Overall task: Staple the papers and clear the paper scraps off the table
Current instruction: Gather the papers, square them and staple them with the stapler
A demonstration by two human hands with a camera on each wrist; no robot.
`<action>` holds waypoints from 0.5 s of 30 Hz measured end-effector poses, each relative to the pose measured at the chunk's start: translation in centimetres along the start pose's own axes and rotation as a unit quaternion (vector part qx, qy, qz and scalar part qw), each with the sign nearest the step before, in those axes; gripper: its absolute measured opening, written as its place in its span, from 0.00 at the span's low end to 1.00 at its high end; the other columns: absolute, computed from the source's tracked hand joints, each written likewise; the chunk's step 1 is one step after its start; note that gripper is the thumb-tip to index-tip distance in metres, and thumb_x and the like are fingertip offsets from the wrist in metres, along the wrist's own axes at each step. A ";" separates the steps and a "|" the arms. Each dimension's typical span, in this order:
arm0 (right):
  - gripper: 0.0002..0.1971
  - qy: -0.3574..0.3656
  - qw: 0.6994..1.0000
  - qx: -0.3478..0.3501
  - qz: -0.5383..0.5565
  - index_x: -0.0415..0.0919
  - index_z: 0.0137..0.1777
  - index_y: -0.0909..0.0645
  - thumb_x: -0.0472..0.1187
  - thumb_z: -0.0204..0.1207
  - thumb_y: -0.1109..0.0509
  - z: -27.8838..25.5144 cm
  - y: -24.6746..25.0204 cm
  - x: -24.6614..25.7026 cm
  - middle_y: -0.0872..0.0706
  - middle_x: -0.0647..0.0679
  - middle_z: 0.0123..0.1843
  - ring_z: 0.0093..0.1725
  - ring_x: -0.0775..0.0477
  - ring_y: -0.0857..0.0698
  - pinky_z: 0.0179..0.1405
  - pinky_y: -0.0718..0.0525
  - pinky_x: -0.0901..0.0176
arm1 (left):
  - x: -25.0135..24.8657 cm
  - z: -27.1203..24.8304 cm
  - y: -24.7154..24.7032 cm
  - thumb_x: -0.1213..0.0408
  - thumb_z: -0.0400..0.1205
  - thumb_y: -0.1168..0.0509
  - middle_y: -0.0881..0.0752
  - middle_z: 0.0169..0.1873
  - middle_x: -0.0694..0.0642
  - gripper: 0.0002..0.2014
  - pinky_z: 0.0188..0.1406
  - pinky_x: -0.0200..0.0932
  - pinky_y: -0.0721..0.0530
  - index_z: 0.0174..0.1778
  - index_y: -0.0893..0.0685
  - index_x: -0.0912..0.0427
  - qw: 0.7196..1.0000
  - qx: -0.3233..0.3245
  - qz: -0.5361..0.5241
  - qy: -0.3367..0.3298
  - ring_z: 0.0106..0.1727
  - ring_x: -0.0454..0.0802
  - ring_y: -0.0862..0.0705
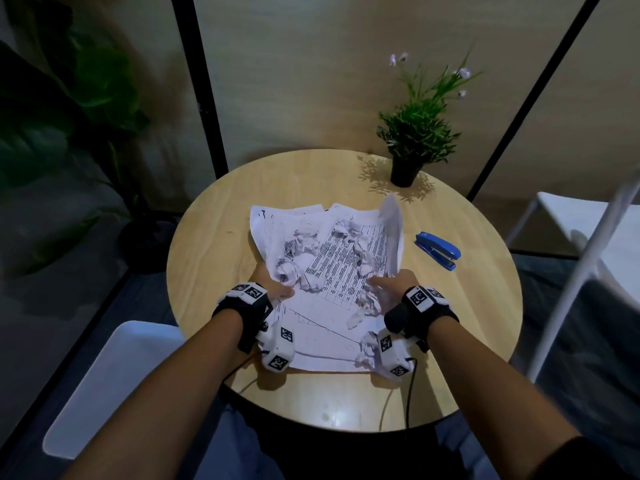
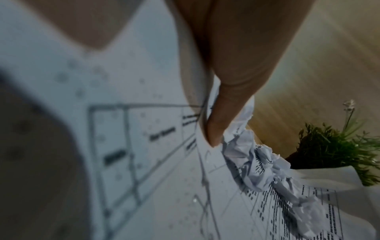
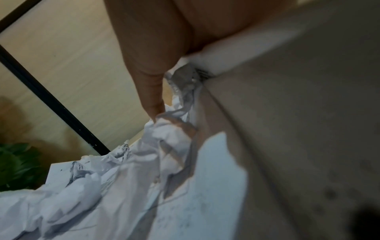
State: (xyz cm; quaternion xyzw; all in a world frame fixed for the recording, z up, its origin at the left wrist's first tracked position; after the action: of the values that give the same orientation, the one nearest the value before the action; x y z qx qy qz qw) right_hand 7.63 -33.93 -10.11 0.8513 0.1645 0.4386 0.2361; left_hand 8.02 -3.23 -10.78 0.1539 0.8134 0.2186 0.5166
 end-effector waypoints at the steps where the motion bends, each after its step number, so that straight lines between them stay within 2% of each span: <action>1: 0.19 0.004 1.000 0.000 -0.002 0.41 0.29 0.32 0.45 0.70 0.24 0.1 0.1 0.0 0.30 0.46 0.26 0.25 0.47 0.30 0.27 0.33 0.61 | 0.1 0.1 -0.2 0.71 0.64 0.20 0.19 0.52 0.58 0.36 0.54 0.45 0.21 0.69 0.25 0.67 1.000 0.001 0.008 -0.002 0.50 0.51 0.22; 3: 0.17 0.016 1.000 0.004 0.004 0.37 0.33 0.25 0.48 0.70 0.25 0.3 0.0 0.2 0.23 0.42 0.31 0.29 0.44 0.24 0.31 0.28 0.58 | 0.2 -0.1 -0.3 0.71 0.68 0.23 0.17 0.53 0.58 0.29 0.52 0.43 0.23 0.65 0.22 0.69 1.000 0.007 0.020 -0.004 0.50 0.52 0.22; 4: 0.18 0.020 1.000 0.006 0.013 0.35 0.40 0.22 0.51 0.69 0.24 0.5 0.0 0.2 0.19 0.40 0.37 0.34 0.42 0.20 0.34 0.24 0.57 | -0.1 -0.3 -0.1 0.71 0.70 0.24 0.17 0.55 0.59 0.26 0.51 0.43 0.24 0.65 0.22 0.69 1.000 0.004 0.016 -0.011 0.51 0.52 0.22; 5: 0.21 0.019 1.000 0.004 0.017 0.35 0.46 0.22 0.53 0.68 0.24 0.6 0.1 0.1 0.18 0.40 0.42 0.39 0.41 0.19 0.36 0.22 0.57 | -0.6 -0.5 0.2 0.71 0.72 0.25 0.17 0.55 0.59 0.25 0.52 0.43 0.25 0.64 0.22 0.69 1.000 0.000 0.006 -0.017 0.52 0.52 0.22; 6: 0.21 0.019 1.000 0.000 0.022 0.36 0.46 0.23 0.54 0.68 0.23 0.4 0.4 0.0 0.18 0.41 0.43 0.40 0.42 0.18 0.34 0.22 0.59 | -1.1 -0.7 0.6 0.71 0.72 0.25 0.18 0.55 0.58 0.25 0.53 0.43 0.25 0.65 0.23 0.68 1.000 -0.003 -0.006 -0.021 0.54 0.53 0.21; 8: 0.18 0.018 0.999 -0.010 0.032 0.37 0.36 0.25 0.51 0.70 0.24 0.3 1.0 -0.2 0.18 0.44 0.33 0.34 0.45 0.20 0.30 0.26 0.59 | -2.1 -0.9 1.4 0.71 0.72 0.25 0.18 0.63 0.60 0.30 0.61 0.46 0.23 0.70 0.26 0.69 0.999 -0.010 -0.016 -0.027 0.62 0.57 0.20; 9: 0.17 0.015 0.999 -0.008 0.043 0.38 0.36 0.24 0.50 0.70 0.24 -0.1 1.2 -0.3 0.16 0.44 0.30 0.34 0.46 0.20 0.33 0.25 0.57 | -2.5 -0.8 1.8 0.71 0.72 0.25 0.20 0.66 0.62 0.32 0.64 0.47 0.23 0.72 0.27 0.69 0.999 -0.013 -0.016 -0.027 0.66 0.60 0.21; 10: 0.18 0.020 0.998 -0.002 0.055 0.36 0.45 0.21 0.51 0.69 0.23 -0.2 1.2 -0.3 0.13 0.44 0.36 0.39 0.44 0.17 0.39 0.24 0.55 | -2.9 -1.0 2.2 0.70 0.73 0.25 0.20 0.67 0.63 0.31 0.64 0.46 0.23 0.72 0.27 0.68 0.999 -0.013 -0.022 -0.031 0.67 0.60 0.21; 11: 0.28 0.015 0.998 0.003 0.056 0.35 0.59 0.23 0.55 0.67 0.23 -0.5 1.2 -0.4 0.13 0.43 0.45 0.47 0.41 0.16 0.44 0.25 0.54 | -3.5 -1.4 2.5 0.70 0.74 0.27 0.19 0.66 0.63 0.29 0.61 0.43 0.23 0.71 0.26 0.68 0.999 -0.014 -0.028 -0.037 0.67 0.60 0.20; 12: 0.38 0.017 0.999 0.007 0.044 0.37 0.68 0.28 0.59 0.64 0.23 -0.5 1.1 -0.4 0.18 0.44 0.49 0.49 0.41 0.18 0.44 0.26 0.54 | -3.8 -1.6 2.6 0.70 0.76 0.28 0.18 0.65 0.63 0.26 0.58 0.41 0.24 0.70 0.25 0.67 0.998 -0.016 -0.037 -0.042 0.66 0.60 0.19; 13: 0.41 0.019 0.999 0.013 0.028 0.38 0.69 0.30 0.63 0.63 0.25 -0.7 1.0 -0.4 0.23 0.45 0.47 0.47 0.41 0.22 0.40 0.27 0.55 | -4.1 -1.9 2.6 0.69 0.77 0.29 0.17 0.65 0.63 0.24 0.56 0.40 0.25 0.69 0.23 0.66 0.998 -0.017 -0.045 -0.044 0.66 0.60 0.19; 14: 0.42 0.022 1.000 0.012 0.017 0.33 0.71 0.31 0.62 0.66 0.27 -0.8 1.1 -0.4 0.27 0.47 0.43 0.47 0.42 0.25 0.35 0.28 0.58 | -4.3 -2.3 2.5 0.67 0.79 0.31 0.17 0.65 0.64 0.22 0.57 0.41 0.25 0.69 0.23 0.66 0.998 -0.018 -0.052 -0.042 0.66 0.60 0.19; 15: 0.39 0.016 1.000 0.007 0.018 0.30 0.73 0.32 0.59 0.72 0.30 -1.0 1.2 -0.6 0.26 0.46 0.43 0.50 0.42 0.26 0.33 0.28 0.58 | -4.5 -2.7 2.3 0.65 0.80 0.32 0.18 0.65 0.64 0.21 0.59 0.42 0.24 0.69 0.22 0.66 0.998 -0.018 -0.052 -0.038 0.66 0.61 0.19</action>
State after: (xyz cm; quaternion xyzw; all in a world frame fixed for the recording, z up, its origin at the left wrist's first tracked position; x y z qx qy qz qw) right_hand 6.60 -34.94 -9.35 0.8488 0.1556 0.4551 0.2195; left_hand 7.49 -3.92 -5.12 0.1107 0.7961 0.1997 0.5604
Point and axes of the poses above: each hand's wrist, its own z-axis towards the middle knuckle, its own y-axis out of the back of the hand, x = y × z, the point moved 10 cm from there along z, towards the middle knuckle
